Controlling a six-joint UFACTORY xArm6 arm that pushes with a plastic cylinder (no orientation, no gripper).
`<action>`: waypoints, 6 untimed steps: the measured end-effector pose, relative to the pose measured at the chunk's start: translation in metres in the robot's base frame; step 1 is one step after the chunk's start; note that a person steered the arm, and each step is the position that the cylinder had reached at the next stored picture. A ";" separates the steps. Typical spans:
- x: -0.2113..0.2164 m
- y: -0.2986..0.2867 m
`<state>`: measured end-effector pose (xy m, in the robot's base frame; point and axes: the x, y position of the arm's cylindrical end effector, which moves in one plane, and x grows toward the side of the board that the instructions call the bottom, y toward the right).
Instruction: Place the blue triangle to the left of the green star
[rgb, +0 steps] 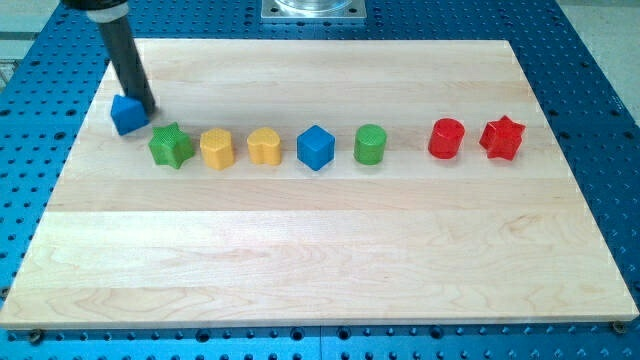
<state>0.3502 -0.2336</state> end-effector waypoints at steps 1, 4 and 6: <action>0.051 -0.002; -0.029 -0.032; -0.010 -0.071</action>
